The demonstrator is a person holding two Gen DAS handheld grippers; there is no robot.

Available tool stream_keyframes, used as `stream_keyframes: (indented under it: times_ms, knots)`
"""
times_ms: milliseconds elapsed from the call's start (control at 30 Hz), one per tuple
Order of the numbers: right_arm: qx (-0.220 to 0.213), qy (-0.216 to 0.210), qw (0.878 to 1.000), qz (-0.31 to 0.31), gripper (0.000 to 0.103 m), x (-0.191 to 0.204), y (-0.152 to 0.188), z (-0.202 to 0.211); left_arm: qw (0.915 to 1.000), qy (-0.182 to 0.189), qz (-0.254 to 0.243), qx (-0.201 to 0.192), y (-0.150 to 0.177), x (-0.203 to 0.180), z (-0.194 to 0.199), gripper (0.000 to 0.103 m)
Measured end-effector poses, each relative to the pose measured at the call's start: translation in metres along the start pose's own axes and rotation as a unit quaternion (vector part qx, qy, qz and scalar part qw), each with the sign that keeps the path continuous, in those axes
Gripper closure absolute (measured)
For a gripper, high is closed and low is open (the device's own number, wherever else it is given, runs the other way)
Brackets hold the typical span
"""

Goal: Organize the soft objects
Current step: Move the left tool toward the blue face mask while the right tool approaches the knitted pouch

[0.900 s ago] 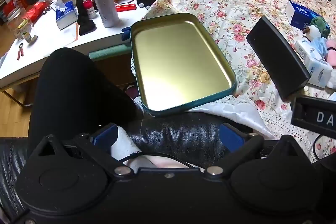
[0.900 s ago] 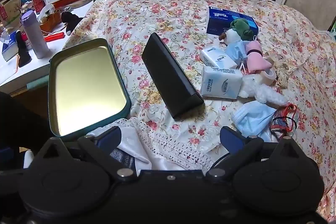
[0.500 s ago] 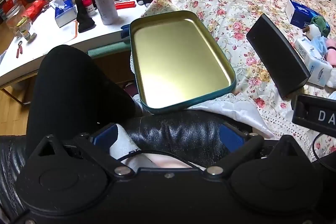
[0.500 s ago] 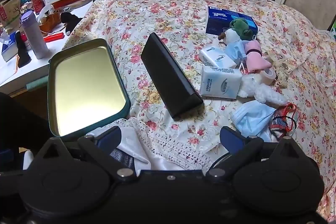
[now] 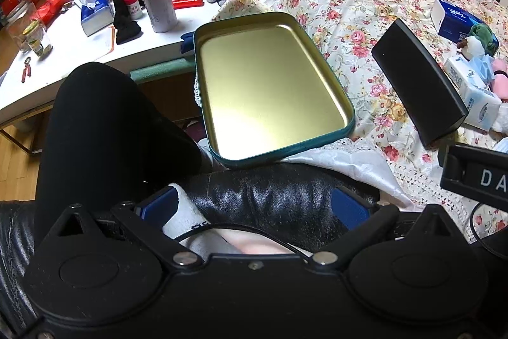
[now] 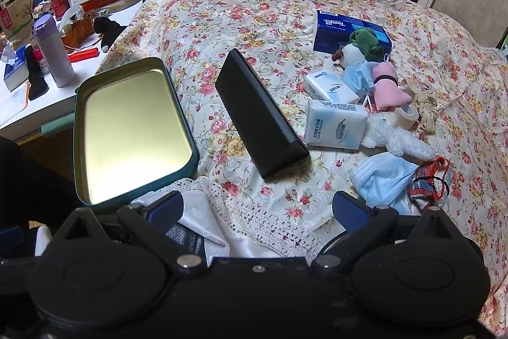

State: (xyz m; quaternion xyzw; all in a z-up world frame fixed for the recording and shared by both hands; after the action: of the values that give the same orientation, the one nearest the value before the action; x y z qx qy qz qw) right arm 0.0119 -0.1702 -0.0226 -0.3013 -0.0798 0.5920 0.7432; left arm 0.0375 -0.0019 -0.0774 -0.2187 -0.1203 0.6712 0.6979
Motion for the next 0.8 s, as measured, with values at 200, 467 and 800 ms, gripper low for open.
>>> stream_keyframes:
  times_ms: [200,467,800]
  knots:
    - [0.004,0.001,1.000,0.000,0.003,-0.0003,0.0004,-0.0016,1.0000,0.003,-0.001,0.007,0.0017,-0.0013,-0.0022,0.003]
    - [0.005,0.001,1.000,0.000,0.003,-0.0016,0.0005,-0.0025,0.9999,0.007,-0.002,0.016,0.0024,-0.0021,-0.0039,0.003]
    - [0.017,0.001,1.000,0.006,0.003,0.0004,0.0029,-0.0066,0.9994,0.013,0.002,0.032,0.0057,-0.0030,-0.0084,0.003]
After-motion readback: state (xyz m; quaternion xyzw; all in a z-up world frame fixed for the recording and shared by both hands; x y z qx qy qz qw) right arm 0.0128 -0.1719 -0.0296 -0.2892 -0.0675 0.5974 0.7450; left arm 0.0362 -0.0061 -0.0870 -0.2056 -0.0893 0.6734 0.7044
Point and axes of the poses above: each gripper's, at about its wrist camera, not at the fingertips, and z roughly against the way its jaws point, x to its left, y to its underside, the point moved 8 cm from there along -z, roughly the way its jaws point, and after that the axes turned 8 degrees about y, right-handed, at the moved point
